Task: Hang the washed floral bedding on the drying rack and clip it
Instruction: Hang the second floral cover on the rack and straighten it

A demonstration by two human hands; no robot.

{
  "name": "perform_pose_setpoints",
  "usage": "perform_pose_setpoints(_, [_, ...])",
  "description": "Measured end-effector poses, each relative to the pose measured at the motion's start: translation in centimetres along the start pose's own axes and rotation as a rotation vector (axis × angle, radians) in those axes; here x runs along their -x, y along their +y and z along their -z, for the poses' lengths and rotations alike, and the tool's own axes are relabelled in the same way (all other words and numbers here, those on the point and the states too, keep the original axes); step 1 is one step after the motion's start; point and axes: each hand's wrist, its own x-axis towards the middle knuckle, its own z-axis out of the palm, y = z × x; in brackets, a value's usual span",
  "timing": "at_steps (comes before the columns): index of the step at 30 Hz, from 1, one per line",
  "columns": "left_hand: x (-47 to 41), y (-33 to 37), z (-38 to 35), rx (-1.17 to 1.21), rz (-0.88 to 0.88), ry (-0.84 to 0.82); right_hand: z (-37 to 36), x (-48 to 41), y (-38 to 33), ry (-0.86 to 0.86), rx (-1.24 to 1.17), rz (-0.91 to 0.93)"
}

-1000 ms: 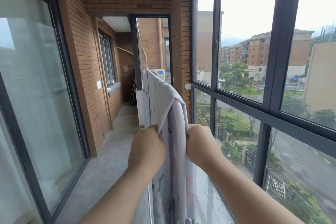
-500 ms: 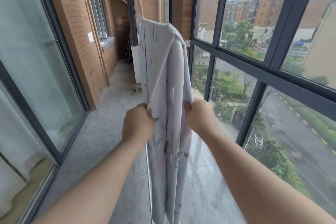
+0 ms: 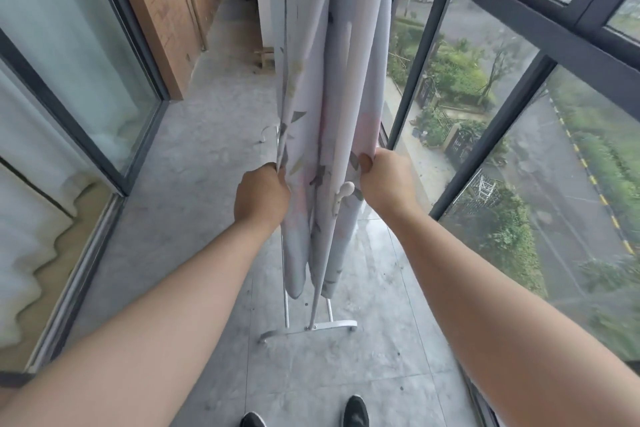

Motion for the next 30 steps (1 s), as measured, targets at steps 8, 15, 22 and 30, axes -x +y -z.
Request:
perform_pose_setpoints(8, [1.1,-1.6,-2.9,0.030,0.019,0.012,-3.9,0.4,1.8,-0.058,-0.118,-0.050])
perform_pose_setpoints(15, [1.4,-4.2,-6.7,0.079,0.053,0.016,-10.2,0.7,4.3,-0.176,-0.059,-0.137])
perform_pose_setpoints(22, [1.9,-11.7,-17.0,0.075,0.069,-0.060,-20.0,1.4,9.6,-0.120,-0.145,-0.155])
perform_pose_setpoints(30, [3.3,-23.2,-32.0,0.067,0.057,-0.256,-36.5,1.4,19.8,-0.144,-0.111,-0.192])
